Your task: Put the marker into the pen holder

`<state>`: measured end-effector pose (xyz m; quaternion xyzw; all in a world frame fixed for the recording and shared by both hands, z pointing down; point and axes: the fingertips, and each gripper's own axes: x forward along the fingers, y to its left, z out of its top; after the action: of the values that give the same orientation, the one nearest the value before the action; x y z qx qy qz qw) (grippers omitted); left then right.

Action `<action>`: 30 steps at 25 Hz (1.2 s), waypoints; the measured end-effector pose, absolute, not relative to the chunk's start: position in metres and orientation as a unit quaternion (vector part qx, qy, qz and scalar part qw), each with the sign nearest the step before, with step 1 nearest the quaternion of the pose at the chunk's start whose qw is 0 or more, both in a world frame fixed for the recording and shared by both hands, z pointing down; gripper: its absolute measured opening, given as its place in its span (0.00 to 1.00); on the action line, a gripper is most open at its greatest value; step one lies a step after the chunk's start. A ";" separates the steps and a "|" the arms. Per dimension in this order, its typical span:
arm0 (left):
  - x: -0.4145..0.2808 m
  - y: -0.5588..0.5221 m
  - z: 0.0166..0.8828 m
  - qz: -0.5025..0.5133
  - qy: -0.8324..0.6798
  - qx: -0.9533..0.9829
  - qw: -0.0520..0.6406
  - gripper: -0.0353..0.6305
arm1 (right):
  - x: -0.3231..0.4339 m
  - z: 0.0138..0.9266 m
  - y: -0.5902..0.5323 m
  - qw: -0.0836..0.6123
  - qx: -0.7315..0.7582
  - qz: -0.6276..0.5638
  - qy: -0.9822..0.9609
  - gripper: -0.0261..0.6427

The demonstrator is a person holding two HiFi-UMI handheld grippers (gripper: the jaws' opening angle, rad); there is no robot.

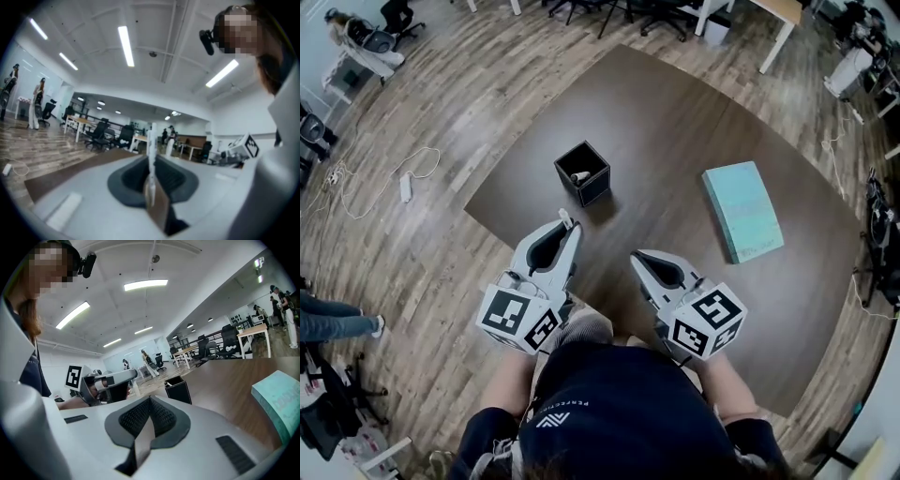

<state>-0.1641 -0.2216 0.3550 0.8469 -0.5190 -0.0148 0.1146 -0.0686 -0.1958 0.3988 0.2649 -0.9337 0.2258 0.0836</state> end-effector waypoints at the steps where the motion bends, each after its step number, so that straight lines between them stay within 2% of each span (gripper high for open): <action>1: -0.167 -0.228 0.353 -0.016 -0.515 0.849 0.114 0.13 | -0.072 0.399 -0.200 0.084 0.268 0.227 -0.932 0.04; 14: -0.204 -0.303 0.341 -0.034 -0.488 0.866 0.103 0.13 | -0.095 0.405 -0.244 0.086 0.320 0.245 -0.911 0.04; 30: -0.215 -0.357 0.360 -0.038 -0.483 0.869 0.097 0.13 | -0.098 0.420 -0.268 0.100 0.354 0.274 -0.888 0.04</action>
<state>-0.2149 -0.3575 0.3596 0.8693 -0.4831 -0.0376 0.0971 -0.0978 -0.2683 0.4204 0.3545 -0.8883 0.2744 0.1001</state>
